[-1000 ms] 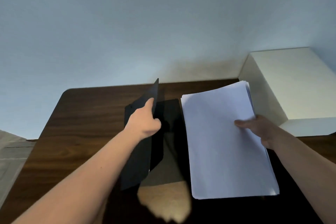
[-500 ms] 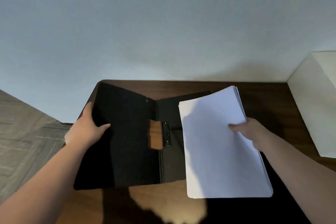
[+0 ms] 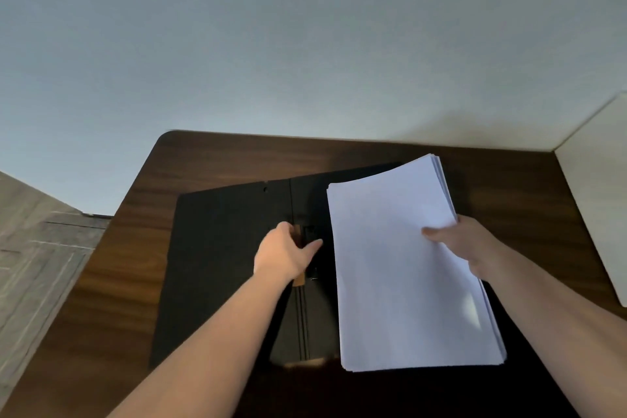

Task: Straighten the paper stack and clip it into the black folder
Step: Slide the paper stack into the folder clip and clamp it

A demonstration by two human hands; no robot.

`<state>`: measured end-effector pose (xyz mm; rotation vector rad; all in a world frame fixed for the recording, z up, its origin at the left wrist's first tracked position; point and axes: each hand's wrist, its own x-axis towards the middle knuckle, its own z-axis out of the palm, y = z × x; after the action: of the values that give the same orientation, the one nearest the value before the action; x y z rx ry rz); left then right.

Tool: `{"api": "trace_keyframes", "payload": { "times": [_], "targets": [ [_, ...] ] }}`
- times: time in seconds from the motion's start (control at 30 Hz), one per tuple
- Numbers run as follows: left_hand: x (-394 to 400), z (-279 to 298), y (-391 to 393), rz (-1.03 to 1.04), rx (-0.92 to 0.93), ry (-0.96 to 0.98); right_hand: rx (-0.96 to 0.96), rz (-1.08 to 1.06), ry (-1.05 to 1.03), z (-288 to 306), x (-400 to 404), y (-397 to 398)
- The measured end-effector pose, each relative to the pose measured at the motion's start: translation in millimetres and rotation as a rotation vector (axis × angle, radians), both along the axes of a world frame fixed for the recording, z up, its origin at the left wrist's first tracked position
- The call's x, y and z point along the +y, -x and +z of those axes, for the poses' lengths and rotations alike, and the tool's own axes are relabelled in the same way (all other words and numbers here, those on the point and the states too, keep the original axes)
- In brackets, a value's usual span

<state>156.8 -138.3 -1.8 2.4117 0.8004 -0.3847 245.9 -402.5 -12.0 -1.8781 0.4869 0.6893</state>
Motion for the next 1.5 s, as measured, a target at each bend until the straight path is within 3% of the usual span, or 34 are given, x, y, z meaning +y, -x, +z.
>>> {"api": "trace_keyframes", "payload": {
  "times": [0.33,0.57,0.93,1.1,1.23,1.5],
  "targets": [
    [-19.0,-24.0,-8.6,0.008,-0.055,-0.087,-0.020,-0.008,0.013,-7.4,10.5,-13.0],
    [-5.9,-20.0,-15.1,-0.104,-0.030,-0.099,-0.010,0.040,0.008,-7.2,26.7,-11.3],
    [26.9,-30.6,1.0,-0.200,-0.210,0.148,-0.152,0.186,0.173,-5.0,49.5,-23.1],
    [26.5,-28.9,0.7,-0.271,-0.253,0.168,-0.200,0.275,0.236,-5.8,60.4,-23.2],
    [26.4,-29.1,-1.6,-0.351,-0.221,0.129,-0.180,0.281,0.223,-4.5,61.4,-22.8],
    [22.7,-28.0,-3.3,-0.316,-0.187,0.112,-0.031,0.187,0.078,-6.3,55.6,-21.3]
  ]
}}
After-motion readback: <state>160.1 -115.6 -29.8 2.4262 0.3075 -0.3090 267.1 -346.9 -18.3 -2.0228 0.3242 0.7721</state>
